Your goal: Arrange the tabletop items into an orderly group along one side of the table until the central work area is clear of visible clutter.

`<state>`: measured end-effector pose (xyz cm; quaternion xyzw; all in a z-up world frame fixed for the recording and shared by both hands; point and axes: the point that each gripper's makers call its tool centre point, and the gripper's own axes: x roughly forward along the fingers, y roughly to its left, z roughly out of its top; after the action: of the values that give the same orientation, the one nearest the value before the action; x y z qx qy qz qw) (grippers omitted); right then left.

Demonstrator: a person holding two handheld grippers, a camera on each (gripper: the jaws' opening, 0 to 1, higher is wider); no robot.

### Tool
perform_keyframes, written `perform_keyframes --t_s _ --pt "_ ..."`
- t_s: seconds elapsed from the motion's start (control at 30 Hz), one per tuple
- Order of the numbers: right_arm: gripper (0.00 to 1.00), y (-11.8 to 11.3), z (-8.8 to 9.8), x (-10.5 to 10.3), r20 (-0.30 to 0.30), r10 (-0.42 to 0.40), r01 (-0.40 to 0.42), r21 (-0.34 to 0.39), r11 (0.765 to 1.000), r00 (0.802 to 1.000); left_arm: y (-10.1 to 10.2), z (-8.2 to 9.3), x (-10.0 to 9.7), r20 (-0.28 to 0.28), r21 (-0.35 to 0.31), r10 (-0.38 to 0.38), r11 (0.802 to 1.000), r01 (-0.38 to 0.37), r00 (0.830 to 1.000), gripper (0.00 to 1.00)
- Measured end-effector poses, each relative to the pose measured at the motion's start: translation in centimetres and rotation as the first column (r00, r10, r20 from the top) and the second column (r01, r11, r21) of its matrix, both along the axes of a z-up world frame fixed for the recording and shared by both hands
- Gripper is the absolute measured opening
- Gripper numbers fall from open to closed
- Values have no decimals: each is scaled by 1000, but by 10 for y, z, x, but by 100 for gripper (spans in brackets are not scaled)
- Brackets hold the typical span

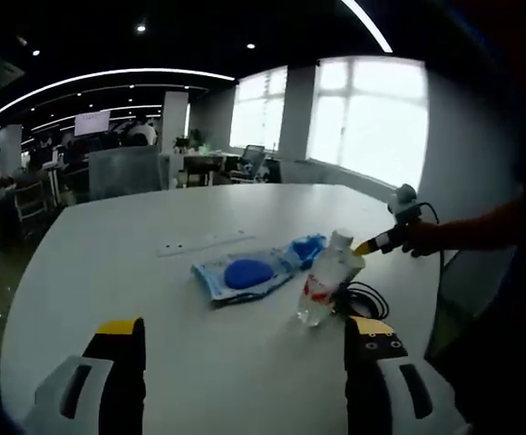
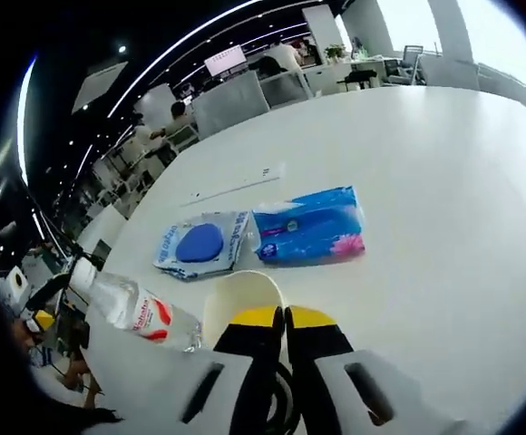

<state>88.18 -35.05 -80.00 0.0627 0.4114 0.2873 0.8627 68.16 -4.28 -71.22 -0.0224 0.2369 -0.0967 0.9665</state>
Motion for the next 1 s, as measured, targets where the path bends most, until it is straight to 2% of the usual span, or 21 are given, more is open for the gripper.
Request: perform_keyframes --t_s 0.23,0.4,0.57,0.7,1.0 --pt "0 6 15 5 11 -11 11 20 1000 1000 -2 2 -2 9 8 -34 999 34 999 96" --pt "0 19 39 14 23 -21 19 67 998 1000 -2 6 -2 20 16 -36 999 35 999 99" --pt "0 52 71 19 44 16 -22 118 993 999 0 4 -4 14 21 -44 999 43 999 99" --pt "0 81 90 20 67 59 -67 131 989 996 3 3 -8 6 29 -48 998 48 999 99" --pt "0 133 108 26 81 138 -149 147 978 987 14 1 -13 -2 40 -42 998 42 999 99"
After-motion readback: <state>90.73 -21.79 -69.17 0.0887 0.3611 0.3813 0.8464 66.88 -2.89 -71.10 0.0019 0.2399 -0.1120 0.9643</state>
